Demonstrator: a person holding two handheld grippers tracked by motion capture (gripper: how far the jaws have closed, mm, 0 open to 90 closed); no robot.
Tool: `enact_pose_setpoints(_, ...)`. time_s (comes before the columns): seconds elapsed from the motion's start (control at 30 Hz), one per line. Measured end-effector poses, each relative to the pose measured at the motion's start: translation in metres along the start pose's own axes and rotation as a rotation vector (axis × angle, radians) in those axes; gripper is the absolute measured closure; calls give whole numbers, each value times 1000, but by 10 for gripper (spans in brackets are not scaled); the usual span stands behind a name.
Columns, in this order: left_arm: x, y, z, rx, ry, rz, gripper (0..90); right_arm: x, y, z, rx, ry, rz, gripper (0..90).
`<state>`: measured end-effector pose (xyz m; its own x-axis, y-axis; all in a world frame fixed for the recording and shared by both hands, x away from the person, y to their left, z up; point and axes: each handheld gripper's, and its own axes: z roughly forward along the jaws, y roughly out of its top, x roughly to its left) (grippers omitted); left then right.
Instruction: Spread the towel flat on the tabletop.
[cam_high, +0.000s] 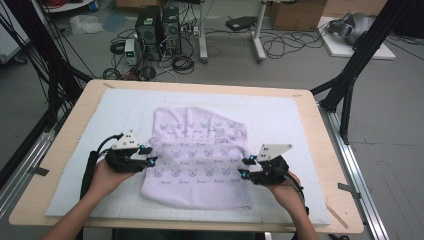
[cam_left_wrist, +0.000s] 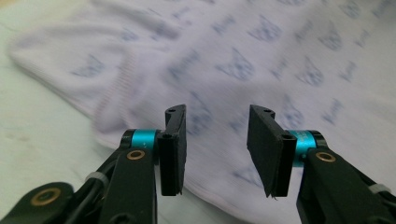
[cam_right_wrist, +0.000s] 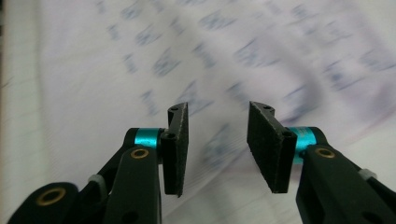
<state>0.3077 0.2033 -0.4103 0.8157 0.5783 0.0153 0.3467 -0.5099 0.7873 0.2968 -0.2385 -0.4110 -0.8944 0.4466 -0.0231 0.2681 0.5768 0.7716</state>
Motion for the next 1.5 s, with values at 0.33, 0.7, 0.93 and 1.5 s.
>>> enact_pose_setpoints(0.33, -23, -26, 15, 87, -117, 49, 735, 21, -21, 22, 95, 73, -16, 609)
enact_pose_setpoints(0.7, -46, -25, -17, 96, -92, 94, 882, 35, -15, 10, 61, 135, -39, 843)
enact_pose_setpoints(0.93, -70, -28, -60, 67, -139, 157, 877, 76, -6, -25, 37, 218, -103, 820)
enact_pose_setpoints(1.5, -33, -32, 4, 109, -161, 147, 633, 29, -8, 33, 123, 93, -62, 529)
